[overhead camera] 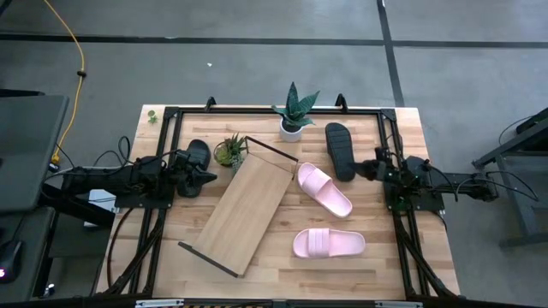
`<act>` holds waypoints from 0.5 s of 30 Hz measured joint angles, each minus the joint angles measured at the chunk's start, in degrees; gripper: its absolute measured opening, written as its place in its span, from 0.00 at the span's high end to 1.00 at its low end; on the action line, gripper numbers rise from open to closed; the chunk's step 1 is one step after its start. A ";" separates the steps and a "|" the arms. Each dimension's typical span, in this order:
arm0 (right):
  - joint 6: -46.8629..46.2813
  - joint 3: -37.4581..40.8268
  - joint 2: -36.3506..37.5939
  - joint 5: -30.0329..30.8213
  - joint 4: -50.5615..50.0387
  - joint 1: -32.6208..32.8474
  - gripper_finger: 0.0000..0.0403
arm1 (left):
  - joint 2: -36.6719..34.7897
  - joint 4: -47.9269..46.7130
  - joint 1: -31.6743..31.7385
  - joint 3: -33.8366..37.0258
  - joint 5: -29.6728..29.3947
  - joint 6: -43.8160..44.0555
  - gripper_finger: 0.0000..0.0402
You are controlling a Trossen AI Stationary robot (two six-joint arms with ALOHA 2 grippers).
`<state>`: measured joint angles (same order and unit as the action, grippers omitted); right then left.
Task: Pick and place slides into the shelf
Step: Put the top pink slide on the shelf
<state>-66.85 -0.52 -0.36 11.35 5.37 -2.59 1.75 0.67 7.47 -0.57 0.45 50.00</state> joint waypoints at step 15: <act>-6.78 0.00 0.00 4.49 0.00 0.00 1.00 | -0.01 0.02 0.02 0.00 -0.34 -0.60 1.00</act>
<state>-73.62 -0.51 -0.36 15.84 5.37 -2.59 1.74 0.68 7.49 -0.58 0.10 49.40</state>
